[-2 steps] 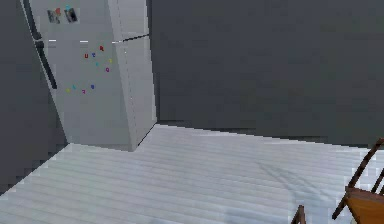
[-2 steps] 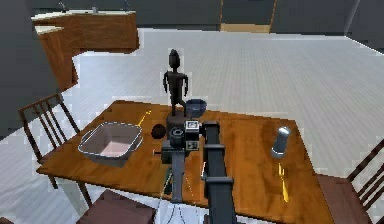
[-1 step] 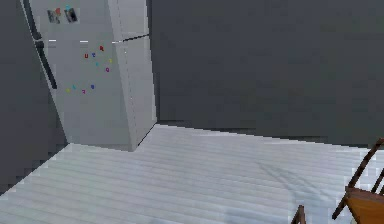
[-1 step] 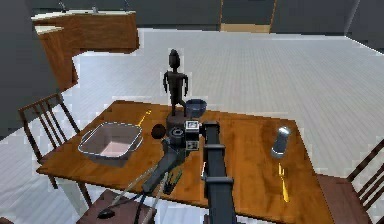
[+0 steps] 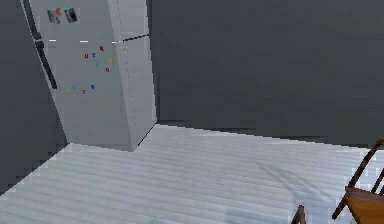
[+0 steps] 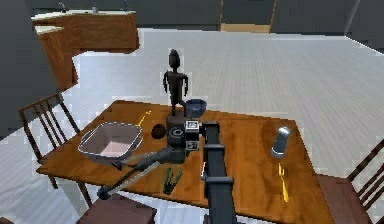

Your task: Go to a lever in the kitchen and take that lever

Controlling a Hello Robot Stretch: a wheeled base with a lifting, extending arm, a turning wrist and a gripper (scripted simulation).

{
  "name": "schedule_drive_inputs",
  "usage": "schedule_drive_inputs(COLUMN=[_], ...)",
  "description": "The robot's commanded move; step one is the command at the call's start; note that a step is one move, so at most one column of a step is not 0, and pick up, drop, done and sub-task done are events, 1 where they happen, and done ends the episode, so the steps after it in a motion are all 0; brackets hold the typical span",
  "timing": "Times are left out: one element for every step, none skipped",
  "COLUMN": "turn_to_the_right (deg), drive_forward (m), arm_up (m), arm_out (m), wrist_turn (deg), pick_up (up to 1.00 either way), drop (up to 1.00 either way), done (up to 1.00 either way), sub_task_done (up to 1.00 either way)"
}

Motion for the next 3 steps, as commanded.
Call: schedule_drive_inputs(turn_to_the_right=[0.0,0.0,0.0], drive_forward=[0.00,0.00,0.00], arm_up=[0.00,0.00,-0.30], arm_out=[0.00,0.00,0.00], wrist_turn=[45.0,24.0,0.0], pick_up=[0.00,0.00,0.00], drop=[0.00,0.00,0.00], done=[0.00,0.00,0.00], sub_task_done=[0.00,0.00,0.00])
